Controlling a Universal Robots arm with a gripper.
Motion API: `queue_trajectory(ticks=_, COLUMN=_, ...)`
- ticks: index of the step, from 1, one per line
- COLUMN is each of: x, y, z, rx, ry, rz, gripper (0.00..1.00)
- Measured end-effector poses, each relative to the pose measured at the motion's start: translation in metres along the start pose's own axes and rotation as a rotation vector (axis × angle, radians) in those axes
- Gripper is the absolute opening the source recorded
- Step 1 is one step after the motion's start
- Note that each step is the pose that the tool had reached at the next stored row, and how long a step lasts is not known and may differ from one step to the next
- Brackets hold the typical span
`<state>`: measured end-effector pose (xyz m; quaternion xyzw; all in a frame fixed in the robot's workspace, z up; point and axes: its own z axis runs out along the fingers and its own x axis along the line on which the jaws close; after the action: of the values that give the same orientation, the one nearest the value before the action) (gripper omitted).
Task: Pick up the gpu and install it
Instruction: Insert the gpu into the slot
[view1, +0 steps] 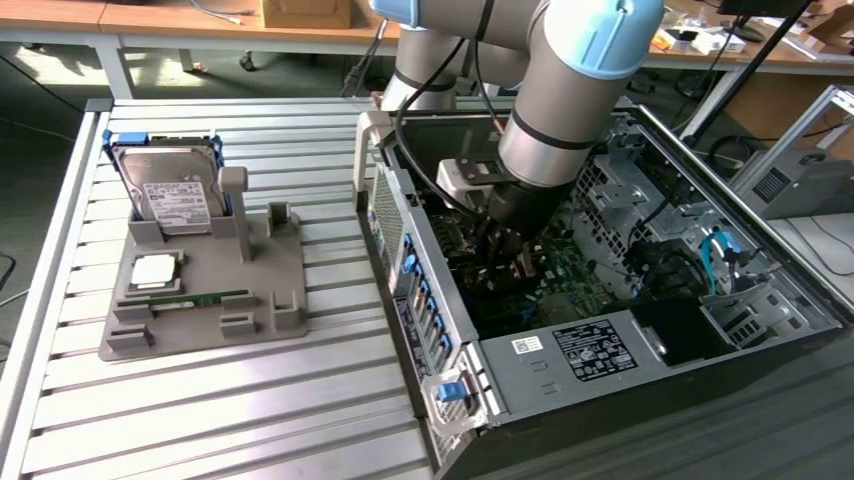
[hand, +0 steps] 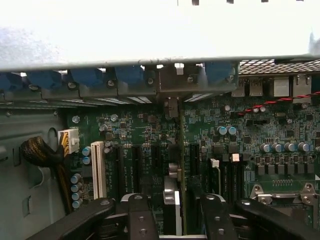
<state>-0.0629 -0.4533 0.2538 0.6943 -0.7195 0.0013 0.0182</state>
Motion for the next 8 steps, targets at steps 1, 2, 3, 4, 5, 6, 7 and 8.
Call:
queue_trajectory(ticks=1, x=0.000, y=0.0000, z=-0.0001, rx=-0.0001, ry=0.0001, rz=0.000, gripper=0.41)
queue_trajectory(ticks=2, x=0.000, y=0.0000, z=-0.0001, rx=-0.0001, ry=0.0003, rz=0.000, gripper=0.41)
queue_trajectory(ticks=3, x=0.000, y=0.0000, z=-0.0005, rx=-0.0003, ry=0.0007, rz=0.000, gripper=0.41)
queue_trajectory(ticks=4, x=0.000, y=0.0000, z=-0.0016, rx=-0.0002, ry=0.0007, rz=0.000, gripper=0.41)
queue_trajectory(ticks=5, x=0.000, y=0.0000, z=-0.0031, rx=0.0001, ry=0.0003, rz=0.000, gripper=0.41)
queue_trajectory(ticks=6, x=0.000, y=0.0001, z=-0.0058, rx=0.0001, ry=0.0004, rz=0.000, gripper=0.41)
queue_trajectory(ticks=7, x=0.000, y=0.0001, z=-0.0080, rx=0.0002, ry=0.0003, rz=0.000, gripper=0.41)
queue_trajectory(ticks=8, x=0.000, y=0.0002, z=-0.0115, rx=0.0004, ry=0.0004, rz=0.000, gripper=0.41)
